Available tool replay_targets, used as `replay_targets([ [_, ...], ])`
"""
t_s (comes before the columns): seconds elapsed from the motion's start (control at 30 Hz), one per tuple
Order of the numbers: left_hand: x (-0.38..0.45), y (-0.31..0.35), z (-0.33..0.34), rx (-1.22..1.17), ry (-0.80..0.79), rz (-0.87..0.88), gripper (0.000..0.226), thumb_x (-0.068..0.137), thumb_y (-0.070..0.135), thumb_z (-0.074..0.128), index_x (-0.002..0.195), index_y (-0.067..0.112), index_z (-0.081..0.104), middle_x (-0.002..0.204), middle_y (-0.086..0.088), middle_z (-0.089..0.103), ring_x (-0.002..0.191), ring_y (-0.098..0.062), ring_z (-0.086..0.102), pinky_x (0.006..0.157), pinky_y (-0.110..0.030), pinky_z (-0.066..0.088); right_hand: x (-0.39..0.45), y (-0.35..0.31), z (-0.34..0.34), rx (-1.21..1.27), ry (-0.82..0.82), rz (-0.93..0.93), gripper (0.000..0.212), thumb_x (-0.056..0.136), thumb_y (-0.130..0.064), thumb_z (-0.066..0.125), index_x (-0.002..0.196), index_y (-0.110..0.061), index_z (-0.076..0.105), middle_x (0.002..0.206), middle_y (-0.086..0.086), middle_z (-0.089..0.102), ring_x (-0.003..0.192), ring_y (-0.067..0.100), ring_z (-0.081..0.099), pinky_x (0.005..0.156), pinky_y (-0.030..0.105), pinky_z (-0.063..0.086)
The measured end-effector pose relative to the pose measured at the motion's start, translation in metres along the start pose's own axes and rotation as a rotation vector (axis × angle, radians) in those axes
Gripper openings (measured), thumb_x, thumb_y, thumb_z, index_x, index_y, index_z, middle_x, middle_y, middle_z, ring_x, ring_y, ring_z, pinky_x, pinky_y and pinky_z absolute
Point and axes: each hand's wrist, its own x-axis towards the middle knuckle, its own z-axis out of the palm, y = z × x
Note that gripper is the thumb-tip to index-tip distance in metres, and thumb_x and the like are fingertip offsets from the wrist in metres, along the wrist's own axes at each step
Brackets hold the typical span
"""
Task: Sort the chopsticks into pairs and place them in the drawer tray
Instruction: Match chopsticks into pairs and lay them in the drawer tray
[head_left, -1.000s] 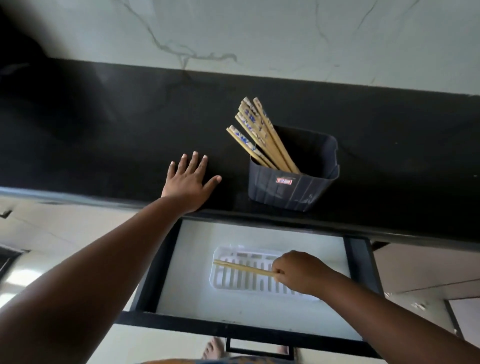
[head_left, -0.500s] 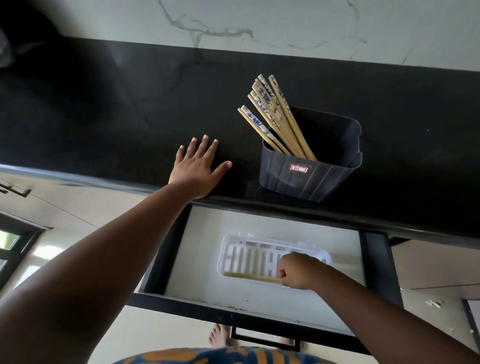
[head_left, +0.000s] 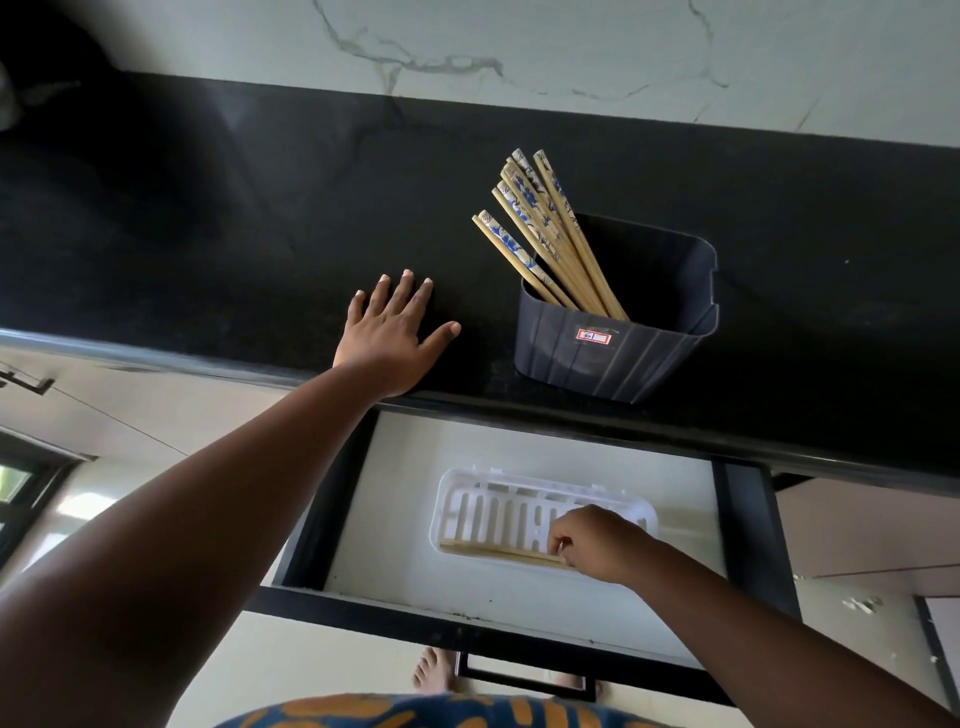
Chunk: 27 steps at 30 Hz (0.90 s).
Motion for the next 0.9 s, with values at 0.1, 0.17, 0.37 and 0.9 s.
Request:
replay_targets([
  [0.1, 0.0, 0.0, 0.0, 0.002, -0.004, 0.001, 0.077, 0.09, 0.073, 0.015, 0.154, 0.03, 0.005, 0.163, 0.001, -0.002, 0.149, -0.022, -0.008, 0.118, -0.044, -0.007, -0.007, -0.002, -0.014, 0.097, 0.051, 0.043, 0.036, 0.093, -0.008, 0.041, 0.11, -0.025, 0.068, 0.107, -0.003, 0.069, 0.077, 0.008, 0.059, 0.064, 0.018, 0.046],
  [0.17, 0.0, -0.001, 0.001, 0.006, -0.005, 0.003, 0.078, 0.09, 0.073, 0.014, 0.154, 0.03, 0.004, 0.163, 0.001, -0.002, 0.149, -0.022, -0.009, 0.118, -0.044, -0.007, -0.014, -0.004, -0.032, 0.176, 0.084, 0.057, 0.035, 0.093, -0.008, 0.04, 0.114, -0.02, 0.065, 0.109, 0.002, 0.07, 0.086, 0.012, 0.063, 0.078, 0.026, 0.052],
  [0.37, 0.0, -0.001, 0.002, 0.012, -0.005, 0.014, 0.08, 0.089, 0.073, 0.01, 0.154, 0.028, 0.003, 0.163, 0.0, -0.003, 0.149, -0.023, -0.009, 0.119, -0.044, -0.006, -0.059, -0.046, -0.106, 0.186, 0.073, -0.034, 0.026, 0.085, -0.028, 0.07, 0.111, -0.025, 0.067, 0.106, -0.006, 0.066, 0.091, 0.011, 0.062, 0.074, 0.023, 0.048],
  [0.9, 0.003, -0.001, 0.006, 0.035, -0.013, -0.01, 0.08, 0.089, 0.072, 0.009, 0.154, 0.027, 0.0, 0.163, 0.001, -0.005, 0.149, -0.023, -0.009, 0.119, -0.044, -0.005, -0.073, -0.135, -0.224, 0.171, 0.856, -0.14, 0.034, 0.076, -0.043, 0.074, 0.104, -0.025, 0.066, 0.099, -0.007, 0.063, 0.085, 0.015, 0.063, 0.072, 0.031, 0.053],
])
